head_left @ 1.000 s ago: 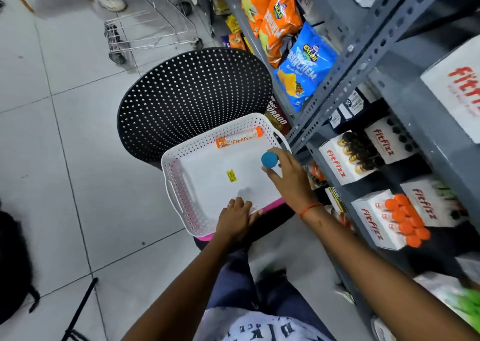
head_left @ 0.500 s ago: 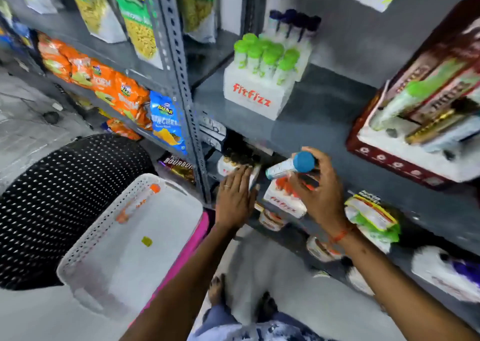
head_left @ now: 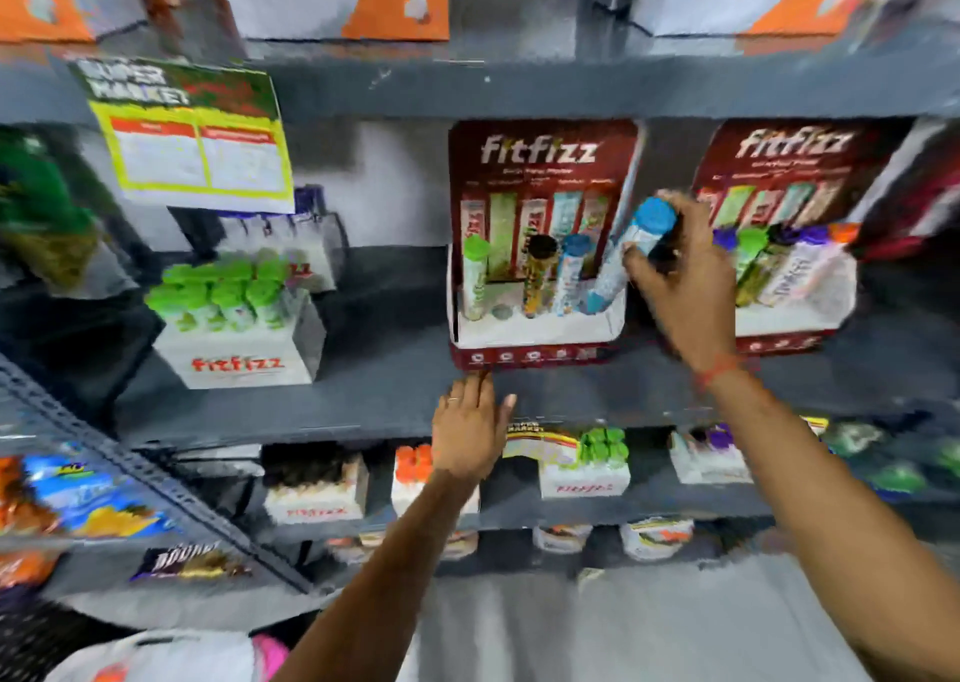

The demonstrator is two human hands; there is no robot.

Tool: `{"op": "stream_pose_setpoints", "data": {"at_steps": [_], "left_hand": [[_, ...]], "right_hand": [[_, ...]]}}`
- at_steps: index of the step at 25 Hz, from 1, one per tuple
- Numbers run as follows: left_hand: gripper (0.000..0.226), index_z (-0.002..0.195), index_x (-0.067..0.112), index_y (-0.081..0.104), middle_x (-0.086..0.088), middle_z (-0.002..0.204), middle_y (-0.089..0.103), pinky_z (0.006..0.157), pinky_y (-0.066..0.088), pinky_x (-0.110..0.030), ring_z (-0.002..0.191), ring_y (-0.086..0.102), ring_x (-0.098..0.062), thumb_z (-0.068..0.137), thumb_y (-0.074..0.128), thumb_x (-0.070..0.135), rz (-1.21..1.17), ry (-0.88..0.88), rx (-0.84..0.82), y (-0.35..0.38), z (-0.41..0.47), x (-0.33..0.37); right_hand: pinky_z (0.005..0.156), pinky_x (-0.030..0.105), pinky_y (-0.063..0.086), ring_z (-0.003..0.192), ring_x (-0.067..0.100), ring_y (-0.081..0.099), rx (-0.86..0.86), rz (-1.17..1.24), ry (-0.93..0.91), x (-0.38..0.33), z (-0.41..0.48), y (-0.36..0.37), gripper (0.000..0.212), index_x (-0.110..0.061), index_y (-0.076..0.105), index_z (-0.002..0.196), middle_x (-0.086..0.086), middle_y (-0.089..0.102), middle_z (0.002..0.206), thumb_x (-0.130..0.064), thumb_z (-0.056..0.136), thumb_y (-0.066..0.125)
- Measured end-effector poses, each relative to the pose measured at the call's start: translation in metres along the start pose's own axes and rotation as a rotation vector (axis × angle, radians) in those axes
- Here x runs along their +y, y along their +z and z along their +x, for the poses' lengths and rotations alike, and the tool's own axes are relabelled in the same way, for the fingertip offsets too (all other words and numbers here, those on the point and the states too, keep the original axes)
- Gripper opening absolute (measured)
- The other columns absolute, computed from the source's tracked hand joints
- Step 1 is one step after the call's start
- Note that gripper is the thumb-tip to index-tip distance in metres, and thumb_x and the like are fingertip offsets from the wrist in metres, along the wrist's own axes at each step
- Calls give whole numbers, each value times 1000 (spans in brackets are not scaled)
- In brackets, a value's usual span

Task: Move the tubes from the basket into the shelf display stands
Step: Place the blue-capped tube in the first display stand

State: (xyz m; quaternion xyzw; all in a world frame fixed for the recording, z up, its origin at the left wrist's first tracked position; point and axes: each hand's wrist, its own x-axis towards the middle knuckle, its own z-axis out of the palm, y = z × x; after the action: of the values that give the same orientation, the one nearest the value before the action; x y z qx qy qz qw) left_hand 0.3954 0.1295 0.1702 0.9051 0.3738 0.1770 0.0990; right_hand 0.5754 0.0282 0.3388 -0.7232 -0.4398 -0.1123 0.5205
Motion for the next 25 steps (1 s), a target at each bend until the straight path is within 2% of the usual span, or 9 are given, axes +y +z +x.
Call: {"op": "stream_pose_setpoints", "data": {"at_steps": [2, 5, 8, 12, 15, 17, 21, 25], "left_hand": [[58, 120, 4, 54, -19, 120, 60, 89, 46, -46, 103, 56, -41, 92, 25, 45, -2, -6, -57, 10, -1, -3], [55, 122, 5, 53, -18, 123, 58, 92, 45, -47, 108, 54, -41, 92, 29, 45, 14, -16, -75, 16, 2, -4], [49, 128, 8, 49, -17, 130, 53, 100, 38, -48, 115, 49, -39, 96, 34, 42, 57, -6, -79, 18, 3, -3], [52, 134, 10, 42, -16, 137, 48, 107, 31, -46, 123, 44, -37, 97, 30, 44, 81, 10, -89, 19, 1, -4], [58, 135, 12, 41, -14, 139, 46, 110, 28, -45, 126, 43, -35, 96, 18, 48, 80, 12, -76, 18, 1, -3], [55, 134, 12, 42, -14, 139, 46, 110, 27, -45, 127, 42, -35, 96, 22, 47, 77, 12, -78, 19, 1, -4], [56, 126, 11, 49, -17, 131, 54, 104, 36, -47, 119, 50, -36, 94, 20, 47, 67, 14, -61, 19, 1, -3], [58, 127, 11, 48, -15, 132, 54, 106, 34, -46, 121, 49, -34, 94, 18, 48, 49, 14, -44, 18, 0, -3]], "right_hand": [[84, 42, 53, 99, 34, 66, -17, -110, 48, 13, 17, 3, 51, -3, 47, 125, 21, 67, 112, -16, 79, 64], [80, 48, 55, 99, 40, 66, -129, -224, 113, 24, 32, 17, 58, -2, 43, 128, 25, 68, 110, -23, 80, 66], [78, 43, 52, 99, 44, 64, -232, -328, 120, 26, 39, 29, 56, -1, 42, 130, 28, 68, 109, -18, 83, 67], [78, 41, 52, 99, 45, 64, -229, -343, 106, 23, 41, 30, 53, -2, 43, 128, 29, 67, 109, -14, 83, 67], [78, 41, 52, 99, 44, 64, -228, -362, 81, 21, 42, 30, 51, -1, 44, 126, 28, 67, 110, -14, 82, 67], [81, 41, 52, 101, 44, 63, -259, -372, 97, 24, 42, 30, 50, -1, 44, 126, 27, 67, 112, -13, 83, 67], [87, 42, 52, 103, 40, 64, -335, -281, 165, 33, 45, 31, 49, -5, 42, 127, 22, 66, 116, -12, 85, 65], [91, 43, 52, 104, 39, 63, -405, -323, 181, 35, 56, 32, 51, -6, 41, 129, 23, 65, 118, -10, 84, 64]]}}
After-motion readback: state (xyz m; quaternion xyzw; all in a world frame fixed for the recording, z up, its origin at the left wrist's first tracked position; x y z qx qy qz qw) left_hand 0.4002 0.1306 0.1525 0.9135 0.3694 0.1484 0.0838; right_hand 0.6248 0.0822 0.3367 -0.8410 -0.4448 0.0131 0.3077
